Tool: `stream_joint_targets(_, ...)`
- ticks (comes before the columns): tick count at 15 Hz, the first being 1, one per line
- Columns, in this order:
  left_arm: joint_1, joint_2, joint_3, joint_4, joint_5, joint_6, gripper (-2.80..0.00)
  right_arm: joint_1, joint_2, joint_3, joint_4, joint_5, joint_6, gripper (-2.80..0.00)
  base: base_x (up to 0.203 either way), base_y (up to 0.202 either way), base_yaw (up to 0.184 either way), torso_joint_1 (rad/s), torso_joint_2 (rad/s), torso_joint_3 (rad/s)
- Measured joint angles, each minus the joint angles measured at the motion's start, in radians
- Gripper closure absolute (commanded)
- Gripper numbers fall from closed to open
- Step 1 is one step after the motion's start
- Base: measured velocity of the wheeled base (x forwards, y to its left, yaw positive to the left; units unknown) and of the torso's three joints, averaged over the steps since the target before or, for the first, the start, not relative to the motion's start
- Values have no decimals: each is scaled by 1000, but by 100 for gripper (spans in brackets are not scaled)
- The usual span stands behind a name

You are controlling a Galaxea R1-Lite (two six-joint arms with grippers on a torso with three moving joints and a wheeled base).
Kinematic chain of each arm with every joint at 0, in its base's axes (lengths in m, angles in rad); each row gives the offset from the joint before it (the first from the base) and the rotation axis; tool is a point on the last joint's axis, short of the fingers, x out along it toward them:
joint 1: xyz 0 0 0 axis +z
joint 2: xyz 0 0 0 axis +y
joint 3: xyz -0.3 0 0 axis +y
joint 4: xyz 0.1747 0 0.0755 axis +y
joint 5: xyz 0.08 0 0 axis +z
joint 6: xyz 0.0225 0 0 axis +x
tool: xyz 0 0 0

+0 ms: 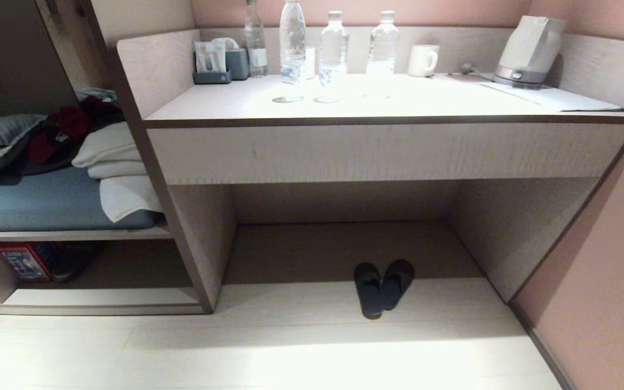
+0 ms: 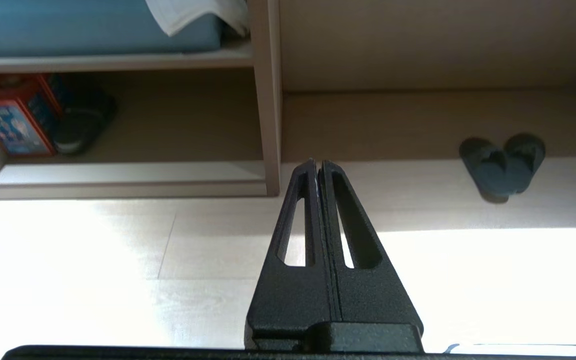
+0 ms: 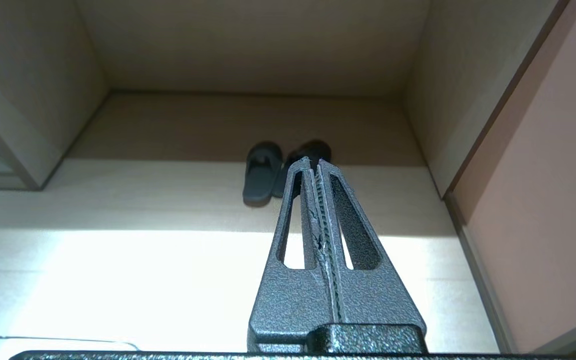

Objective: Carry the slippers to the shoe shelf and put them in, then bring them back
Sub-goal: Pick up the slippers on the floor

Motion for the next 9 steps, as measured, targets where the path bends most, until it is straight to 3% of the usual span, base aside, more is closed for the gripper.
stream_joint_targets(9,0,0,0,0,0,0,0,0,0,0,0,0,0,0,0,0,0,3,3,-198)
